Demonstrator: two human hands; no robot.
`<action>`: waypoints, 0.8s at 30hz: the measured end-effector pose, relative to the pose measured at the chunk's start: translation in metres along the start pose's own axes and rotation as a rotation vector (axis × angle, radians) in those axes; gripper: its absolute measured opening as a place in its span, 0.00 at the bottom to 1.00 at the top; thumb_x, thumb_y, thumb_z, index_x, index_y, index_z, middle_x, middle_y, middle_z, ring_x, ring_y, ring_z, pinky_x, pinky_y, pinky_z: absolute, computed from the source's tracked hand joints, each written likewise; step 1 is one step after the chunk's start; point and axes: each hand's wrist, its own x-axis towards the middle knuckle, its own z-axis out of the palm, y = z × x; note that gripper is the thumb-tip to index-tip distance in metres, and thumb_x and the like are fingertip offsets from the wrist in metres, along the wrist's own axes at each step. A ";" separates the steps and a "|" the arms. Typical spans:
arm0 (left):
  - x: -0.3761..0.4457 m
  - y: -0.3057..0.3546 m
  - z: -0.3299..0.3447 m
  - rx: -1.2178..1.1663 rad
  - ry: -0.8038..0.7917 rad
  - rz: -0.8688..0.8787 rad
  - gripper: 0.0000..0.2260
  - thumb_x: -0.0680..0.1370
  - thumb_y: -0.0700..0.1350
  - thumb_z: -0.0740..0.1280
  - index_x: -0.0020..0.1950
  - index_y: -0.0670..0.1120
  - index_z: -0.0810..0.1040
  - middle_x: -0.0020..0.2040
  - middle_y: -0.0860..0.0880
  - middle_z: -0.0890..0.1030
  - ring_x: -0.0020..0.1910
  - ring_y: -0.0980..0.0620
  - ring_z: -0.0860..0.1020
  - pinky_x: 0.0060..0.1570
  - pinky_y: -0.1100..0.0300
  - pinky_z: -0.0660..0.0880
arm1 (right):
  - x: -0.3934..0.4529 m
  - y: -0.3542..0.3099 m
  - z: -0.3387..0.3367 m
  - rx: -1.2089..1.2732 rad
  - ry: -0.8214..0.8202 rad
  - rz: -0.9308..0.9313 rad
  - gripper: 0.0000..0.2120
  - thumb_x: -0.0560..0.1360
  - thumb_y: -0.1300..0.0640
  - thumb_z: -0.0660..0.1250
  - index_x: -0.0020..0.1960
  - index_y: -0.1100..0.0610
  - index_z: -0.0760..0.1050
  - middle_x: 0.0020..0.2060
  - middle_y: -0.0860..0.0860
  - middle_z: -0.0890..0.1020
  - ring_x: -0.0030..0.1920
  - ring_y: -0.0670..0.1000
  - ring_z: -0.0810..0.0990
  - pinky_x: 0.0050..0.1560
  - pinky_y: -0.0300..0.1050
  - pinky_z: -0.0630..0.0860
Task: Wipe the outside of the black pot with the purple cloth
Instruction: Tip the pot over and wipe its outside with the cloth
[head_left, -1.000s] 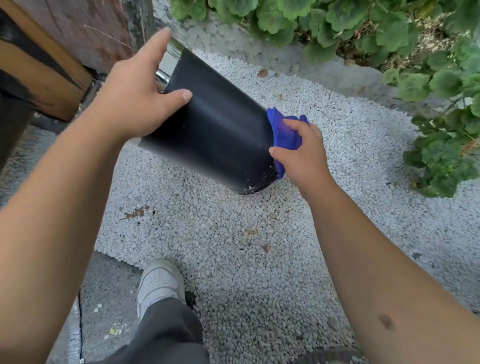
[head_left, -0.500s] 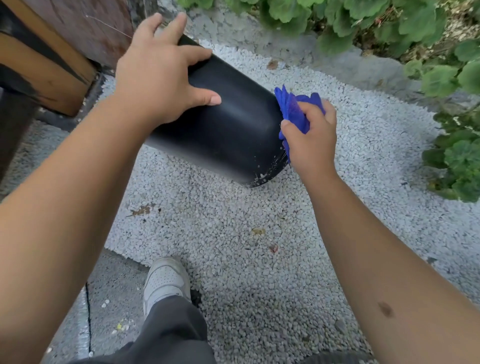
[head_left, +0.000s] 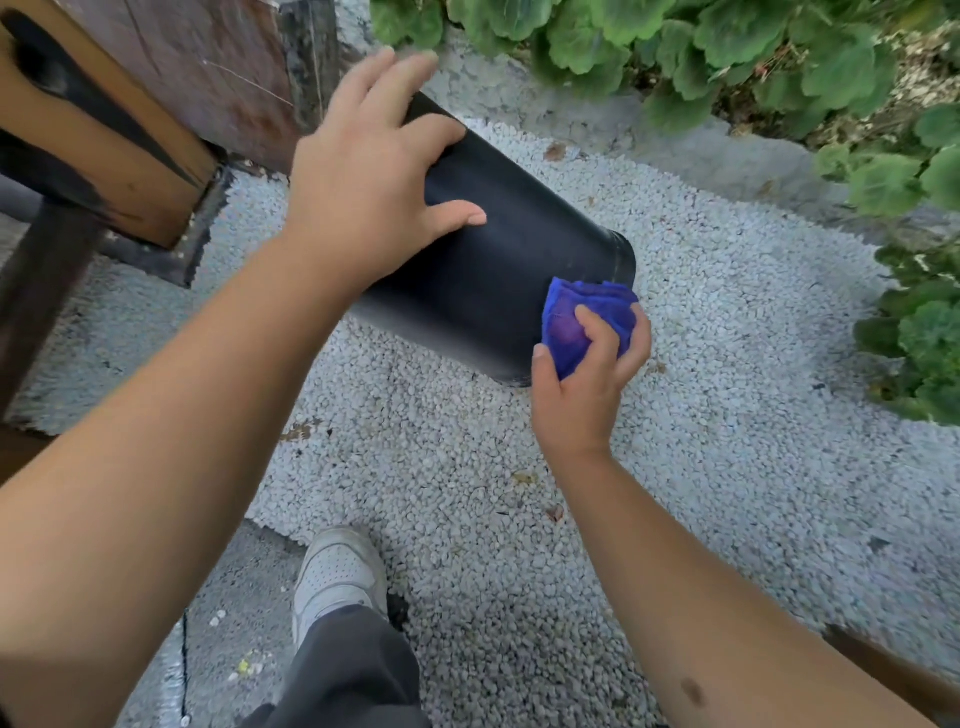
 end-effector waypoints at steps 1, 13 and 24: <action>-0.004 -0.001 0.002 -0.039 0.055 0.015 0.29 0.71 0.64 0.70 0.67 0.49 0.76 0.78 0.45 0.62 0.78 0.41 0.58 0.63 0.38 0.72 | 0.007 0.001 -0.002 0.010 -0.002 0.003 0.23 0.73 0.59 0.71 0.64 0.47 0.68 0.75 0.50 0.51 0.67 0.32 0.60 0.63 0.31 0.68; -0.062 -0.028 0.022 -0.210 0.040 -0.143 0.36 0.76 0.46 0.72 0.79 0.44 0.59 0.77 0.37 0.57 0.70 0.40 0.66 0.64 0.45 0.69 | 0.056 -0.016 -0.012 0.153 -0.066 0.154 0.23 0.69 0.64 0.74 0.54 0.41 0.72 0.73 0.52 0.60 0.68 0.44 0.68 0.55 0.19 0.63; -0.036 -0.017 0.013 0.096 -0.032 -0.013 0.29 0.77 0.56 0.66 0.76 0.48 0.65 0.80 0.41 0.54 0.55 0.34 0.73 0.56 0.41 0.72 | 0.063 -0.009 -0.008 0.069 -0.160 0.260 0.20 0.71 0.58 0.71 0.62 0.48 0.76 0.75 0.49 0.60 0.67 0.44 0.69 0.61 0.30 0.67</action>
